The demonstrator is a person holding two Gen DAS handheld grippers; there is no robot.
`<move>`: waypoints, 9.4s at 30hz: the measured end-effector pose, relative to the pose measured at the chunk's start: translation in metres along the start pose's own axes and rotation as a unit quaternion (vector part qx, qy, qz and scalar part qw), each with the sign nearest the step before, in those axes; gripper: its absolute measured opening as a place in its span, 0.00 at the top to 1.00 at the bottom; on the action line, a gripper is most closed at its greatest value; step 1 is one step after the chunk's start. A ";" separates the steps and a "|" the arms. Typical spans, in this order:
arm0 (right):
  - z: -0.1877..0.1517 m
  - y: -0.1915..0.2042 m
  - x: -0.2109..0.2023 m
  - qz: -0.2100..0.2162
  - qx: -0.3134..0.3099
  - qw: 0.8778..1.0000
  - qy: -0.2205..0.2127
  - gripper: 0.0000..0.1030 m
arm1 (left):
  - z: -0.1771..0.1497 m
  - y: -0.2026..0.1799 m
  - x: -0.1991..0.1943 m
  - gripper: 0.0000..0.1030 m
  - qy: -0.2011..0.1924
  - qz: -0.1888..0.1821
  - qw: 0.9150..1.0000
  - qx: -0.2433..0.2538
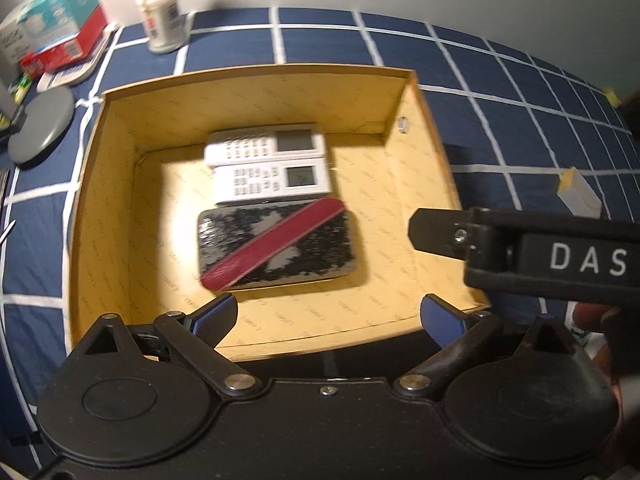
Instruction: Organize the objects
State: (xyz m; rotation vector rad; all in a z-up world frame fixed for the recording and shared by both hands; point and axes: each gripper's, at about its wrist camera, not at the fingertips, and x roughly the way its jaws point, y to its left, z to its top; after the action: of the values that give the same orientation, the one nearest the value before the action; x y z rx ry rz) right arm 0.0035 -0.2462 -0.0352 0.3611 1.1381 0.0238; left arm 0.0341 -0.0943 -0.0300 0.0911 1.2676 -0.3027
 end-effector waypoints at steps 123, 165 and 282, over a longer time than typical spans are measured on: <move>0.069 -0.420 0.021 0.006 0.305 0.952 0.003 0.26 | 0.147 -0.386 0.192 0.29 0.111 -0.141 0.945 0.272; 0.058 -0.138 -0.013 0.074 0.057 0.996 0.006 0.26 | 0.077 -0.143 0.025 0.30 -0.017 -0.082 0.994 0.072; 0.066 0.004 0.041 0.036 -0.065 0.997 0.018 0.00 | 0.044 0.047 -0.006 0.07 -0.035 0.041 0.997 -0.054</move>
State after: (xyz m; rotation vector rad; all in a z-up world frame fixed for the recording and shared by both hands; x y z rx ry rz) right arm 0.0804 -0.2522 -0.0459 0.2856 1.1516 0.1676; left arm 0.0859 -0.0583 -0.0160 0.0402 1.2059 -0.1656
